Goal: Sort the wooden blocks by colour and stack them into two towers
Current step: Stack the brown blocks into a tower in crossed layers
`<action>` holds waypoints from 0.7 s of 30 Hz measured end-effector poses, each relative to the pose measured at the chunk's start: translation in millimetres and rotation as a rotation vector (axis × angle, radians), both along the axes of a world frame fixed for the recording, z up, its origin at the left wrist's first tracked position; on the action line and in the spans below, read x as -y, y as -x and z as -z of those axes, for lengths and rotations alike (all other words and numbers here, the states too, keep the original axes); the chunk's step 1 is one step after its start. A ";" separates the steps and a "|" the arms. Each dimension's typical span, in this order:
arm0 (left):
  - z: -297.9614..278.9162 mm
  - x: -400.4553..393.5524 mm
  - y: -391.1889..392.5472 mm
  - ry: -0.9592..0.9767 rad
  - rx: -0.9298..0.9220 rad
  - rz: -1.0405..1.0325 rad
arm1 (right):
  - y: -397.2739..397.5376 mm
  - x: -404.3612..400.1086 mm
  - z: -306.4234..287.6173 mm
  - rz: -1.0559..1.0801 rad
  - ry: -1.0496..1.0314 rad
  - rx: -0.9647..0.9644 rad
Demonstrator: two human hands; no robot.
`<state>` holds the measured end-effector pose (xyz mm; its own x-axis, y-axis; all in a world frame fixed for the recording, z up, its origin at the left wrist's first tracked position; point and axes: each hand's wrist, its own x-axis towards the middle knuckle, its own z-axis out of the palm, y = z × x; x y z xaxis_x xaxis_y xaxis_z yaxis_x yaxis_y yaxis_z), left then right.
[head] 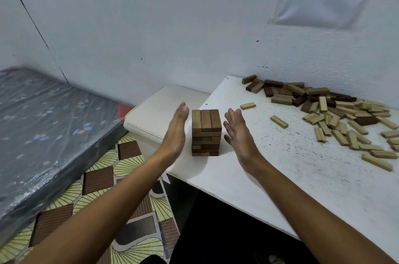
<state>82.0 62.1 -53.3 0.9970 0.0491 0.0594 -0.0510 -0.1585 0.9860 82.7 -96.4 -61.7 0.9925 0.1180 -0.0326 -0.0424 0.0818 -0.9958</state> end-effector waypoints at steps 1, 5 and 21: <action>-6.0 -2.4 -2.9 -0.059 0.029 -0.004 | -1.7 6.7 -2.2 0.009 0.027 0.014; -41.0 -4.8 -17.0 -0.297 0.148 0.026 | -11.0 44.1 -20.8 0.053 0.185 0.088; -72.5 193.9 -27.1 -0.840 0.319 0.645 | 48.2 238.3 -48.1 0.288 0.907 0.075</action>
<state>109.1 -131.8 19.2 0.7541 -0.6506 0.0897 -0.5978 -0.6235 0.5039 34.5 -334.7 -13.6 0.9826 -0.1701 0.0738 -0.0742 -0.7252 -0.6845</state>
